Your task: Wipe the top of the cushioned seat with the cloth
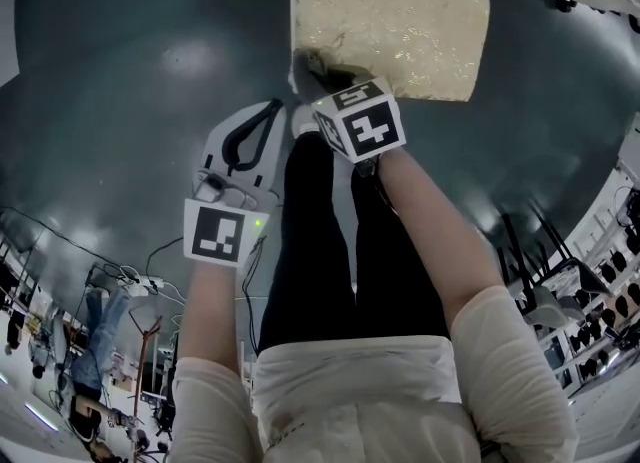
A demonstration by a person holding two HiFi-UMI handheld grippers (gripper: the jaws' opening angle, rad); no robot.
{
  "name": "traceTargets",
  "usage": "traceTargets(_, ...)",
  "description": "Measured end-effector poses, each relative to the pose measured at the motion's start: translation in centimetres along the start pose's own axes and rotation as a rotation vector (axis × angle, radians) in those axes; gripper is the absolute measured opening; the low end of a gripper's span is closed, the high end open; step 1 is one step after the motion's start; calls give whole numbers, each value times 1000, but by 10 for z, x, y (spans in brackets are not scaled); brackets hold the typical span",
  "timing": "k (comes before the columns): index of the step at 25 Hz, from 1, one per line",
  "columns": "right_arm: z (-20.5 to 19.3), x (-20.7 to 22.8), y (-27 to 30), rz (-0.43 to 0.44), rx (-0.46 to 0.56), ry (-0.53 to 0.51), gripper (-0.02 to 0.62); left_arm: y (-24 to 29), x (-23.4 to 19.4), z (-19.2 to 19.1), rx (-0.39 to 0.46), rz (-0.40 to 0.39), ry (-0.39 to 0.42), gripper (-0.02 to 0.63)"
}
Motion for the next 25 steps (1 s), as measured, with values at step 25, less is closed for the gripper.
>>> traceTargets(25, -33, 98, -77, -27, 31, 21, 31, 77, 87, 1, -8, -29, 17, 3)
Point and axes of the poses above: the fingertips, and each gripper's own axes: y forward along the fingers, x to its right, z out of its top, the point moved 9 cm from there along -y, backward along the fingers, and after that the axes turned 12 degrees about x, right-handed, at the moved point
